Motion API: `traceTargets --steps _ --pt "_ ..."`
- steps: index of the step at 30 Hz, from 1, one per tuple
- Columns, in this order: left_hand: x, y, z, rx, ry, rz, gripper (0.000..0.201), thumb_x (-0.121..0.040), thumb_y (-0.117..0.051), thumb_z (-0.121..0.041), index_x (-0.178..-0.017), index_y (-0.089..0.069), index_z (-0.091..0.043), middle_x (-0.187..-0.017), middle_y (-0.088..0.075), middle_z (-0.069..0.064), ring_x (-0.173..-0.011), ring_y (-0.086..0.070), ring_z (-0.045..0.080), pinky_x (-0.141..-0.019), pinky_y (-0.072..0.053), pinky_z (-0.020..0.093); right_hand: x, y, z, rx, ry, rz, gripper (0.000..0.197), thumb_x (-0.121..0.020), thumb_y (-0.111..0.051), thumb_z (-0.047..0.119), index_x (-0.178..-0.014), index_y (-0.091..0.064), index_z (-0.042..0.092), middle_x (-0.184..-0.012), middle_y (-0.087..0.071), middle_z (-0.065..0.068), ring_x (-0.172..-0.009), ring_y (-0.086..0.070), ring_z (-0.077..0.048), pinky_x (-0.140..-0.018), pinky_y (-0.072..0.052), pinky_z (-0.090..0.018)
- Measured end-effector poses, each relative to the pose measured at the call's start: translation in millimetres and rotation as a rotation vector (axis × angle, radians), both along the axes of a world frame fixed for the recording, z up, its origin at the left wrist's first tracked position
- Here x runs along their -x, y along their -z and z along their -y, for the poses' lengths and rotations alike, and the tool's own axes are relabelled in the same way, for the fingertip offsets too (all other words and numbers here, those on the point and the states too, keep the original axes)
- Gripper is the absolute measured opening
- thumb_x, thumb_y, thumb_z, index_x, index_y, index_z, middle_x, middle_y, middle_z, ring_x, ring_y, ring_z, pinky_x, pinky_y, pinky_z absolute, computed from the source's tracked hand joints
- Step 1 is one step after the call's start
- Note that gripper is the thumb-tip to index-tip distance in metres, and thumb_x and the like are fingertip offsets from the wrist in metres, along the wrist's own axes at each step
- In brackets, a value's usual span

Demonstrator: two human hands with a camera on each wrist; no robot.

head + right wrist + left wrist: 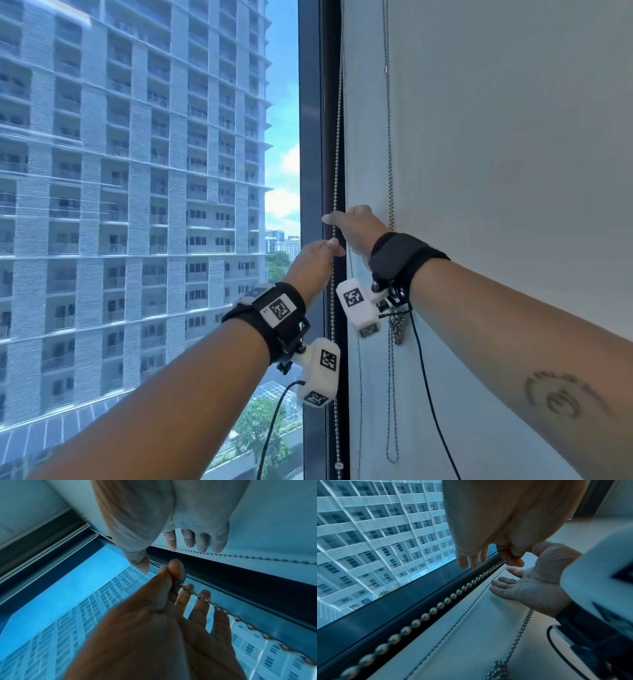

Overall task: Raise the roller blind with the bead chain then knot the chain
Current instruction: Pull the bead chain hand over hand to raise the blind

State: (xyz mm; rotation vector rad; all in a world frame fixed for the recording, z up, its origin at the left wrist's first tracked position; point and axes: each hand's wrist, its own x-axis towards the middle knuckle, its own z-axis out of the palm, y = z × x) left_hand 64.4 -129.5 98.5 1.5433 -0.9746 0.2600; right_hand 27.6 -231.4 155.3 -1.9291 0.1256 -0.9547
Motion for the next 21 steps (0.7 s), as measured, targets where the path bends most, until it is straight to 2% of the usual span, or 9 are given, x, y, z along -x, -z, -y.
traceTargets --steps 2,3,4,5,7,10,13,17,21 --pt "-4 7 1 -0.034 -0.010 0.013 0.035 -0.106 -0.034 -0.029 -0.080 -0.058 -0.024 -0.095 -0.059 0.002 -0.087 -0.052 0.016 -0.079 -0.041 0.033 -3 7 -4 -0.027 -0.012 -0.007 0.065 -0.085 -0.067 0.039 -0.135 -0.038 0.010 -0.103 -0.060 -0.006 -0.080 -0.057 -0.018 -0.078 -0.046 -0.034" --pt "-5 11 0 -0.053 -0.005 0.020 0.036 -0.106 -0.033 -0.028 -0.079 -0.056 -0.025 -0.095 -0.058 0.003 -0.086 -0.052 0.017 -0.080 -0.042 0.033 -6 11 -5 -0.055 -0.029 -0.022 0.061 -0.083 -0.069 0.040 -0.130 -0.041 0.011 -0.087 -0.060 -0.004 -0.069 -0.055 -0.016 -0.075 -0.050 -0.038" --pt "-5 15 0 -0.062 0.009 0.011 0.037 -0.107 -0.032 -0.028 -0.080 -0.056 -0.024 -0.098 -0.059 0.006 -0.088 -0.054 0.019 -0.083 -0.044 0.035 -9 15 -5 -0.103 -0.071 -0.038 0.059 -0.081 -0.069 0.040 -0.124 -0.047 0.006 -0.077 -0.057 -0.004 -0.063 -0.053 -0.017 -0.075 -0.054 -0.044" --pt "-5 20 -1 -0.062 0.030 -0.005 0.037 -0.107 -0.032 -0.030 -0.081 -0.058 -0.022 -0.103 -0.062 0.009 -0.093 -0.057 0.022 -0.089 -0.046 0.038 -12 20 -5 -0.172 -0.136 -0.025 0.050 -0.084 -0.068 0.038 -0.116 -0.051 0.003 -0.073 -0.054 -0.005 -0.060 -0.051 -0.018 -0.069 -0.055 -0.043" --pt "-8 32 -1 -0.058 0.071 -0.067 0.033 -0.103 -0.038 -0.036 -0.088 -0.062 -0.020 -0.113 -0.067 0.012 -0.106 -0.061 0.027 -0.102 -0.045 0.048 -15 30 -7 -0.276 -0.252 0.026 0.025 -0.097 -0.057 0.030 -0.099 -0.055 0.005 -0.071 -0.050 -0.007 -0.058 -0.046 -0.017 -0.051 -0.041 -0.032" --pt "-16 56 0 0.020 0.178 -0.206 0.037 -0.093 -0.043 -0.045 -0.106 -0.068 -0.020 -0.120 -0.071 0.011 -0.115 -0.064 0.029 -0.107 -0.042 0.055 -19 48 -12 -0.343 -0.291 0.078 0.032 -0.104 -0.043 0.035 -0.087 -0.055 0.011 -0.065 -0.047 -0.001 -0.052 -0.041 -0.014 -0.050 -0.035 -0.029" --pt "-15 78 0 0.093 0.260 -0.273 0.031 -0.102 -0.041 -0.034 -0.114 -0.066 -0.019 -0.118 -0.072 0.013 -0.106 -0.069 0.029 -0.104 -0.046 0.056 -23 69 -16 -0.365 -0.307 0.092 0.037 -0.105 -0.039 0.040 -0.080 -0.051 0.016 -0.057 -0.042 0.003 -0.045 -0.035 -0.011 -0.050 -0.032 -0.027" --pt "-13 117 0 0.115 0.370 -0.379 0.028 -0.100 -0.046 -0.037 -0.107 -0.069 -0.023 -0.118 -0.071 0.017 -0.111 -0.066 0.037 -0.104 -0.044 0.060 -17 104 -21 -0.413 -0.320 0.115 0.034 -0.105 -0.037 0.033 -0.076 -0.046 0.017 -0.055 -0.037 0.003 -0.043 -0.030 -0.010 -0.050 -0.029 -0.028" --pt "-8 161 -8 0.096 0.417 -0.488 0.029 -0.103 -0.046 -0.033 -0.102 -0.061 -0.008 -0.107 -0.069 0.021 -0.100 -0.066 0.033 -0.103 -0.044 0.063 -9 150 -22 -0.437 -0.299 0.112 0.035 -0.107 -0.034 0.037 -0.082 -0.048 0.016 -0.056 -0.035 0.004 -0.043 -0.028 -0.010 -0.050 -0.033 -0.027"
